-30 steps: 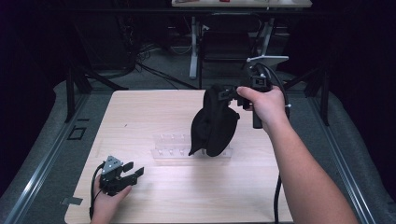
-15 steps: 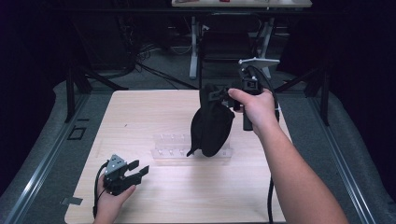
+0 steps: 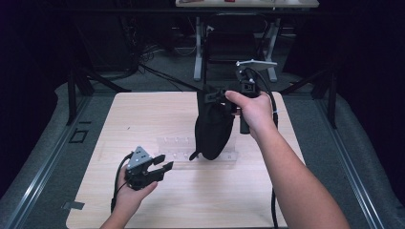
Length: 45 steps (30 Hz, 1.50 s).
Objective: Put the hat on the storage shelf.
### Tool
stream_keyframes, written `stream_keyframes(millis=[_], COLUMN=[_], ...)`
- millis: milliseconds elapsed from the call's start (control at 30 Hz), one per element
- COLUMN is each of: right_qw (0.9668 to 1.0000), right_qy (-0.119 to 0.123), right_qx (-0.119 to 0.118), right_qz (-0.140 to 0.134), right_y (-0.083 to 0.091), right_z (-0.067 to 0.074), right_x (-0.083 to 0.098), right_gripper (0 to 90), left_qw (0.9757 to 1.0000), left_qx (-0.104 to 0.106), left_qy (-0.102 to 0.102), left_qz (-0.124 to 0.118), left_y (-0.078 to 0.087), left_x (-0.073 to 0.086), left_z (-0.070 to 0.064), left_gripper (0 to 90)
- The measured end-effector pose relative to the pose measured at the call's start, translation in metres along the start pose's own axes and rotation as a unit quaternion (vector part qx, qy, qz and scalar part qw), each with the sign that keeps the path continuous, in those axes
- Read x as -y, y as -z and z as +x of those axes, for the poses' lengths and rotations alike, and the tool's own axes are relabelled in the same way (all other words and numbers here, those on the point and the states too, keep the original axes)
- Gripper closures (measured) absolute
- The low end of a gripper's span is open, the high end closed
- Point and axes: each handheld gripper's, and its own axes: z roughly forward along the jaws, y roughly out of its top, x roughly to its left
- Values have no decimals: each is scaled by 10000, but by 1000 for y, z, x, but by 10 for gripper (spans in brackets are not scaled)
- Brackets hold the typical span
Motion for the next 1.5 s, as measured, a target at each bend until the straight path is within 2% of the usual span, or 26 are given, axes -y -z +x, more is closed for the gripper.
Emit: stream_keyframes(millis=[67,233,500,667,733,967,1033,1200,1400,1500], right_qw=[10000,10000,10000,9999,10000,9998,9996,9991,9987,9987], right_qy=[29,27,60,68,89,138,147,252,291,285], right_qx=[-16,-62,-37,-28,-19,-84,-193,-272,-155,-106], right_qz=[22,6,-37,-68,-39,-95,-126,-216,-390,-411], right_y=[-3,-8,-8,-8,-8,-5,-4,4,22,24], right_z=[2,4,5,5,6,5,6,8,4,3], right_x=[0,0,1,2,2,4,5,7,6,6], right_gripper=[880,880,880,879,878,839,832,814,810,809], left_qw=[9999,9995,9982,9974,9964,9948,9941,9941,9941,9934], left_qx=[39,199,352,193,96,-1,-21,-43,-170,-247], left_qy=[-137,-233,-495,-672,-824,-1008,-1071,-1081,-1063,-1101], left_qz=[75,-56,-5,168,163,150,151,117,144,181], left_y=[-6,-13,-23,-31,-31,-30,-30,-29,-27,-25], left_x=[-8,-27,-40,-40,-39,-36,-36,-34,-31,-28], left_z=[-6,-19,-35,-40,-43,-44,-44,-42,-37,-34], left_gripper=[569,601,683,783,811,837,840,844,858,858])
